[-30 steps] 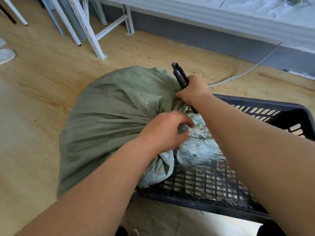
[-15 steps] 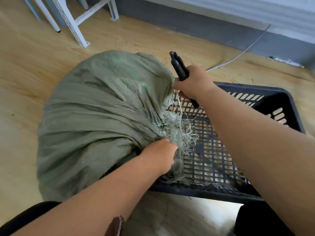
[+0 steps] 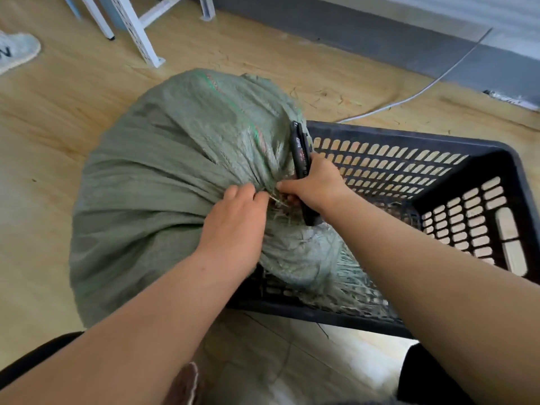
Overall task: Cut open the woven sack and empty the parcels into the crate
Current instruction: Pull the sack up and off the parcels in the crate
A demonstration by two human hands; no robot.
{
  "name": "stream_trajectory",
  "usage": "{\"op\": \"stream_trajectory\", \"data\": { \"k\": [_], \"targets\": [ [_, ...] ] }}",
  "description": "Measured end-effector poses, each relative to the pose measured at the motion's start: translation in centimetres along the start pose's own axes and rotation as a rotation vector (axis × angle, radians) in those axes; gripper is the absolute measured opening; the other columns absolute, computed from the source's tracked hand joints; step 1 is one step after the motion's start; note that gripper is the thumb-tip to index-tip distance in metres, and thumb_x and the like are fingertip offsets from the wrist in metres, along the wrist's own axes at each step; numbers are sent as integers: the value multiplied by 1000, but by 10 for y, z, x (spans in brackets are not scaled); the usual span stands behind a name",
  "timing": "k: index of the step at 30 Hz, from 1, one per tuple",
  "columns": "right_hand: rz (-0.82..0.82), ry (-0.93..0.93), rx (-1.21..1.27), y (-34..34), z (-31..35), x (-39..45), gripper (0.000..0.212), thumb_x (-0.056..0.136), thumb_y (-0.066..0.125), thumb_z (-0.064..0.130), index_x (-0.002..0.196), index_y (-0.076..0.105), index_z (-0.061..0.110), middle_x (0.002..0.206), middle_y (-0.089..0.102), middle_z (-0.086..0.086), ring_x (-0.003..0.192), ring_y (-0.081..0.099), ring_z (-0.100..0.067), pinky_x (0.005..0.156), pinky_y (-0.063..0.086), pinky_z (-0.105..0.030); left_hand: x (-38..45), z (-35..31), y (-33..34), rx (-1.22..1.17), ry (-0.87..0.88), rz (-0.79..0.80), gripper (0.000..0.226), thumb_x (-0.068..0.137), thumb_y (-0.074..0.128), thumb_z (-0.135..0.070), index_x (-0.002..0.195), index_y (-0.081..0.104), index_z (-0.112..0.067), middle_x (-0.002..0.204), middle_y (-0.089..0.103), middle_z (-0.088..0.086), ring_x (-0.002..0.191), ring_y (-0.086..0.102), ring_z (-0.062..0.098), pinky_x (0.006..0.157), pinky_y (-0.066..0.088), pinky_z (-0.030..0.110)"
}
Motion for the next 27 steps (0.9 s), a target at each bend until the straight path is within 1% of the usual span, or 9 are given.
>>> {"op": "stream_trajectory", "data": {
  "k": [3,6,9,15,18,20,23,25,27],
  "targets": [
    [-311,-36,-141,-47,4,5,35,83,67,13,116,56,14,98,61,-3,83,60,-20,73,43,-17,-1,0,13,1,-23,88,40,88,60,-12,126,46,-16,120,49,6,114,47,25,85,46,36],
    [-582,26,-106,-104,-9,12,32,85,59,12,116,54,10,105,61,-10,97,57,-27,71,39,-23,-12,-11,39,118,81,257,37,89,56,-10,126,49,-12,122,51,8,114,50,27,85,48,38],
    [-487,157,-192,-107,-27,19,34,83,64,12,114,54,8,102,58,-10,85,53,-27,61,40,-27,-16,-20,61,253,116,403,40,93,50,-8,133,46,-8,130,47,11,119,46,27,88,46,36],
    [-182,184,-98,-69,-32,23,40,69,78,9,101,54,10,96,69,-16,88,69,-34,80,58,-47,-6,-22,51,88,67,386,57,90,57,-7,143,36,-16,132,46,10,121,46,27,89,46,38],
    [-301,29,-150,-79,-10,21,28,80,67,15,106,56,11,98,67,-11,88,67,-31,78,56,-43,-6,-23,38,32,115,352,56,90,59,-9,142,39,-19,132,42,8,121,45,27,88,47,40],
    [-414,-128,-211,-83,15,13,29,86,59,19,114,57,15,100,65,-8,88,62,-29,75,53,-38,-11,-26,45,123,167,459,53,92,58,-14,142,40,-18,137,38,8,125,41,27,92,46,41],
    [-379,-325,-223,-66,48,5,35,83,59,16,117,59,23,104,64,-4,85,60,-25,71,49,-33,-18,-28,64,261,227,651,42,96,50,-18,138,46,-16,142,40,8,129,34,28,100,43,41],
    [-346,-390,-273,-55,64,7,36,82,59,15,118,59,22,102,60,-2,83,55,-22,68,40,-27,-11,-27,52,36,181,638,41,95,54,-21,135,50,-22,142,44,4,128,42,26,102,43,43],
    [-317,-407,-295,-47,81,11,36,83,59,16,119,57,20,103,62,-6,86,55,-26,69,37,-26,5,-12,16,-270,46,463,31,93,59,-24,122,60,-33,133,56,-3,116,56,20,98,47,39]
  ]
}}
Point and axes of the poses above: each hand's wrist, its own x-axis towards the middle knuckle, its own y-axis out of the palm, z = x × y, the point moved 5 cm from there along x, towards the middle knuckle
